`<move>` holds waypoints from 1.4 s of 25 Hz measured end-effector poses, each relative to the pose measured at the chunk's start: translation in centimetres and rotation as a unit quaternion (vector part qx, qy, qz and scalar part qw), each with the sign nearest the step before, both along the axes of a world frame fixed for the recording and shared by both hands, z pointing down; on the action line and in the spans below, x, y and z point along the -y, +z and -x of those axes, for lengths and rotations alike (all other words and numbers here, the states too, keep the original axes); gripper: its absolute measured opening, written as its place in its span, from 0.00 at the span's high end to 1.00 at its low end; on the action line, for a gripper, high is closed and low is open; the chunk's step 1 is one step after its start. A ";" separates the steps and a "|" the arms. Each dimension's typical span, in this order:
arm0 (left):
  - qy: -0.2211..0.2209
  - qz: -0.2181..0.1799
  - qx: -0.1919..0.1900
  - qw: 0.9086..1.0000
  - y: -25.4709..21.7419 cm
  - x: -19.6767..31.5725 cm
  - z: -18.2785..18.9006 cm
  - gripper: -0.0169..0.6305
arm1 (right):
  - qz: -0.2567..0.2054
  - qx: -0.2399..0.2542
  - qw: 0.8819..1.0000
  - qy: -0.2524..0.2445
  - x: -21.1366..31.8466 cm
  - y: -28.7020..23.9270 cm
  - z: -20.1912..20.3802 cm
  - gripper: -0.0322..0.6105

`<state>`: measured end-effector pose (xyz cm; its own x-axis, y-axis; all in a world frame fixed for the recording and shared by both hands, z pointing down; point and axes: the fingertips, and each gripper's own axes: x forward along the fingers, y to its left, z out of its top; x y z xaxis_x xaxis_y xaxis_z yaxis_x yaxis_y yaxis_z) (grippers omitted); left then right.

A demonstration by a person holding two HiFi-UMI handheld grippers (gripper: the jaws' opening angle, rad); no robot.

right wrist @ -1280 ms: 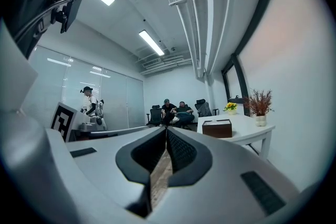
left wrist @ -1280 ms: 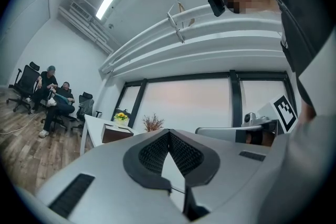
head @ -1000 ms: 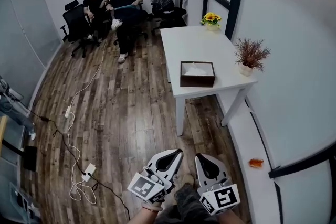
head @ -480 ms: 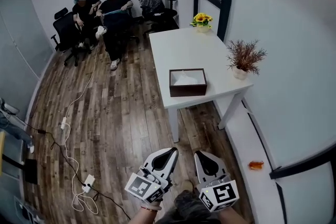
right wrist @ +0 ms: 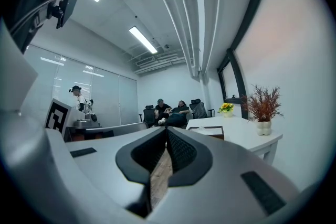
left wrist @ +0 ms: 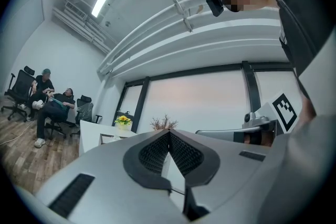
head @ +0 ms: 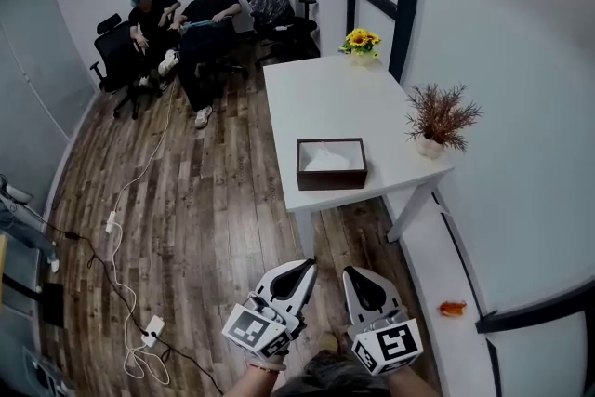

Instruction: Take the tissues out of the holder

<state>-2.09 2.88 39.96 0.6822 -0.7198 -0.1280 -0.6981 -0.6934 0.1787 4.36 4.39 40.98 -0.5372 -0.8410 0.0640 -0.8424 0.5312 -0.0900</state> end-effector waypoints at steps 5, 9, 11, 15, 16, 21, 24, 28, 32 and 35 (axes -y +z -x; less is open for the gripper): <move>-0.008 0.004 -0.001 1.000 0.1 1.9 -0.2 0.96 | 0.000 0.003 1.000 -0.011 1.8 0.1 -0.2 0.94; -0.010 0.007 0.004 1.000 0.3 2.7 -0.4 0.96 | 0.004 -0.005 1.000 -0.018 2.6 0.4 -0.3 0.94; -0.014 0.007 0.006 1.000 0.1 3.2 -0.2 0.96 | 0.005 -0.006 1.000 -0.022 2.9 0.3 -0.2 0.94; -0.017 0.007 0.008 1.000 -0.5 4.2 0.2 0.96 | 0.007 -0.007 1.000 -0.024 4.0 0.3 0.3 0.94; -0.016 0.007 0.009 1.000 -0.5 4.5 0.3 0.96 | 0.007 -0.006 1.000 -0.024 4.4 0.3 0.4 0.94; -0.013 0.014 0.005 1.000 0.7 6.7 0.5 0.96 | 0.008 -0.007 1.000 -0.023 6.7 0.6 0.7 0.94; -0.010 0.022 0.002 1.000 0.8 8.7 0.3 0.96 | 0.006 -0.014 1.000 -0.023 8.4 0.6 0.7 0.94; 0.002 0.012 0.000 1.000 0.4 11.7 -0.1 0.96 | 0.005 -0.016 1.000 -0.021 11.1 0.5 0.9 0.94; 0.014 0.006 -0.002 1.000 0.6 14.4 -0.1 0.96 | 0.011 -0.018 1.000 -0.021 13.7 0.8 1.3 0.94; 0.019 0.008 -0.001 1.000 1.0 16.1 -0.3 0.96 | 0.015 -0.018 1.000 -0.019 15.4 1.2 1.3 0.94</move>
